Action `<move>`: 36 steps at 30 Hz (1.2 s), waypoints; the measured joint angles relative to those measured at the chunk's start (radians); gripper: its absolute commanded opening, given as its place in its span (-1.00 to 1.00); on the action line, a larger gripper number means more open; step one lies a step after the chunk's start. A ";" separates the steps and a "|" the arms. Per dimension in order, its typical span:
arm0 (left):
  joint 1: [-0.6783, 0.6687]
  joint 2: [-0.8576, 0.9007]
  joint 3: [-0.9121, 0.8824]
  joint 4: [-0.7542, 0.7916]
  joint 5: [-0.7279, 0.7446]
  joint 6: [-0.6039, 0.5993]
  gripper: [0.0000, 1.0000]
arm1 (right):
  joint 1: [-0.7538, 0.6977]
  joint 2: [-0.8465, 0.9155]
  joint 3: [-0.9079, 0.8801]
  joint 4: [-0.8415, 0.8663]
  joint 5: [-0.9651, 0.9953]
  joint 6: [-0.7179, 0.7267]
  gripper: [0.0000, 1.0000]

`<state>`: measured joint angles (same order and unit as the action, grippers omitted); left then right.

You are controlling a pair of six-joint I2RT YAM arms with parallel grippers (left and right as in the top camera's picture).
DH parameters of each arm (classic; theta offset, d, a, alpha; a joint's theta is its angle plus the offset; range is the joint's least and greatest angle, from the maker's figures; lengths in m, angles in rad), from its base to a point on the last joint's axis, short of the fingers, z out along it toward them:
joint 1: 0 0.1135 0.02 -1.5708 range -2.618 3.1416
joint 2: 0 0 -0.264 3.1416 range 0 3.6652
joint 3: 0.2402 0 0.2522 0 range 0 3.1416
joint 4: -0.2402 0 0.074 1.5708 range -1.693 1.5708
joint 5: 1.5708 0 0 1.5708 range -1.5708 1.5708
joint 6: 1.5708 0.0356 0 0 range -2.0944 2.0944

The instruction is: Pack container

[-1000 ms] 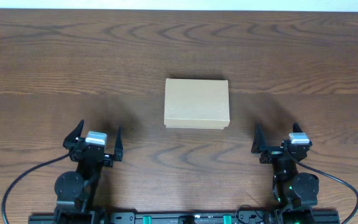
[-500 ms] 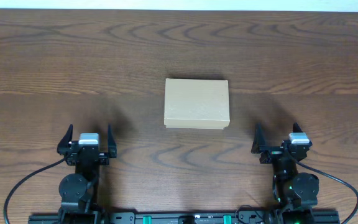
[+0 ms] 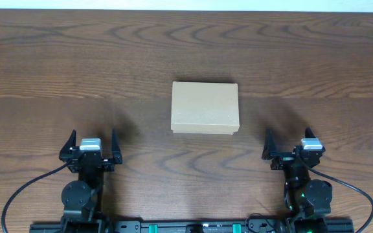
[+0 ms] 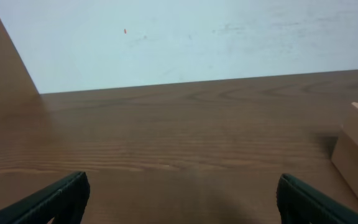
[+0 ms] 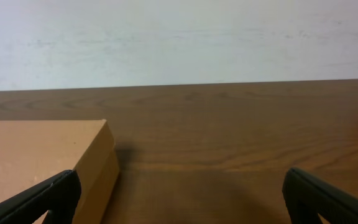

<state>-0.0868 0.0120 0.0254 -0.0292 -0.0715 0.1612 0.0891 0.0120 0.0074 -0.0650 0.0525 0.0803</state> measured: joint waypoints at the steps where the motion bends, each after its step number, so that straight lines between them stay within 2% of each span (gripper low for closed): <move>1: 0.000 0.000 0.000 -0.001 0.005 0.000 0.90 | 0.000 0.000 0.000 0.000 0.000 0.000 0.99; 36: 0.008 0.000 0.002 -0.010 0.064 0.004 0.90 | 0.000 0.000 0.000 0.000 0.000 0.000 0.98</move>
